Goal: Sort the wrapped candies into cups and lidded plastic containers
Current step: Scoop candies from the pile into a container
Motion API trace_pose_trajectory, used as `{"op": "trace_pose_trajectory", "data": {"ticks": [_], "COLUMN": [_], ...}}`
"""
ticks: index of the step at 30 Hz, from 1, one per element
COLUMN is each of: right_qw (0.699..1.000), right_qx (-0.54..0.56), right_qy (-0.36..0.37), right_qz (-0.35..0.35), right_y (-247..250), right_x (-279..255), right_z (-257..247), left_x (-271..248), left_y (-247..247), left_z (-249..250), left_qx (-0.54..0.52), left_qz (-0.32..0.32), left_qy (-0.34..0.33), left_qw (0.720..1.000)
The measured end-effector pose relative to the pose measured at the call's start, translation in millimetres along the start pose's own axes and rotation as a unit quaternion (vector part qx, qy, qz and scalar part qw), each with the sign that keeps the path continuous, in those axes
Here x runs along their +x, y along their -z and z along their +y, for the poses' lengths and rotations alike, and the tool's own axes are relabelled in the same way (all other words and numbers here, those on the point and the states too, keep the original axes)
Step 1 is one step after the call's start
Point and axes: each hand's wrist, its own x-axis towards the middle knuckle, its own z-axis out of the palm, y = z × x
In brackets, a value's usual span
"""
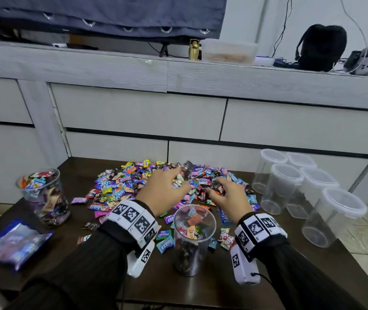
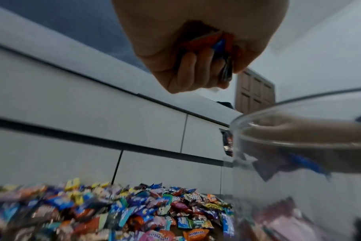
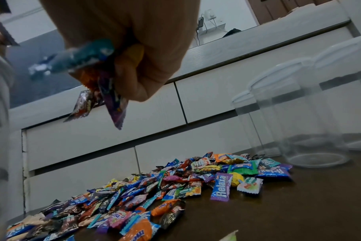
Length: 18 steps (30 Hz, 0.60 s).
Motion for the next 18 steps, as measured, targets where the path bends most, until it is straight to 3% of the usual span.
{"op": "trace_pose_trajectory", "data": {"ticks": [4,10,14,18], "right_qw": [1.0,1.0,1.0,0.999], "right_qx": [0.001,-0.016,-0.021,-0.001], "right_qy": [0.002,0.008,0.012,0.014], "right_qz": [0.004,-0.014,-0.018,-0.032], "right_y": [3,3,4,6], "right_x": [-3,-5,-8,-10], "right_z": [-1,1,1,4], "left_x": [-9,-17,-16,-9], "left_y": [-3,-14,-21,-17], "left_z": [13,18,25,34], "left_qx": [0.133,0.23,0.374,0.459], "left_qz": [-0.118,-0.139,-0.165,-0.204], "left_qy": [-0.048,-0.093,-0.169,-0.174], "left_qw": [0.983,0.959,0.897,0.847]}}
